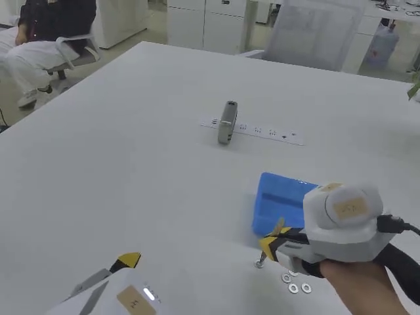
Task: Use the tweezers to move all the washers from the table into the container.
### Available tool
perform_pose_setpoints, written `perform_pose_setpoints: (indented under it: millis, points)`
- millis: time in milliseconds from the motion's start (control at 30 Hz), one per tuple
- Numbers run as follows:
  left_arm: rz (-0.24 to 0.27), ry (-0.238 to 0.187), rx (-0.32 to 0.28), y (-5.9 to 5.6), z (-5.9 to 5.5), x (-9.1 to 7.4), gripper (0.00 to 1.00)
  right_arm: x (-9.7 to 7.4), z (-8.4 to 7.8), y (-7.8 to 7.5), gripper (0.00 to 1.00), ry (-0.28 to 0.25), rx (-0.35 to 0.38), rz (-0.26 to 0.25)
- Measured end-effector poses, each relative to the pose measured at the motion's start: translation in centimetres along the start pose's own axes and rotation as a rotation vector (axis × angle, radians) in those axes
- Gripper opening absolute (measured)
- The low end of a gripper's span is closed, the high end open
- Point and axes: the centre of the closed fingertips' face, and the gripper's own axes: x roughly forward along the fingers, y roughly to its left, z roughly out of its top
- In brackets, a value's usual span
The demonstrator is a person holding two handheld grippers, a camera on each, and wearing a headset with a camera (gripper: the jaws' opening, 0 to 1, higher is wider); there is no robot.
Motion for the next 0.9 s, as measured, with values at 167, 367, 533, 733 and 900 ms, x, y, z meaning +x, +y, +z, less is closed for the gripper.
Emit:
perform_pose_setpoints:
  millis: [167, 367, 533, 733, 900]
  points:
    - [0.008, -0.003, -0.003, 0.2, 0.1, 0.0, 0.85, -0.2, -0.1, -0.6, 0.03, -0.079, 0.026, -0.073]
    - [0.008, 0.000, 0.004, 0.1, 0.0, 0.0, 0.85, -0.5, -0.3, -0.8, 0.02, -0.104, 0.079, -0.076]
    - [0.004, 0.000, 0.007, 0.0, 0.0, 0.0, 0.85, -1.1, 0.4, -1.3, 0.02, -0.109, 0.099, -0.063]
    - [-0.003, -0.004, 0.016, -0.2, 0.1, -0.1, 0.85, -2.8, 1.9, -1.7, 0.02, -0.140, 0.098, -0.058]
    - [-0.002, 0.002, 0.019, -0.2, 0.0, 0.0, 0.86, -3.9, 3.3, -2.3, 0.02, -0.160, 0.048, -0.087]
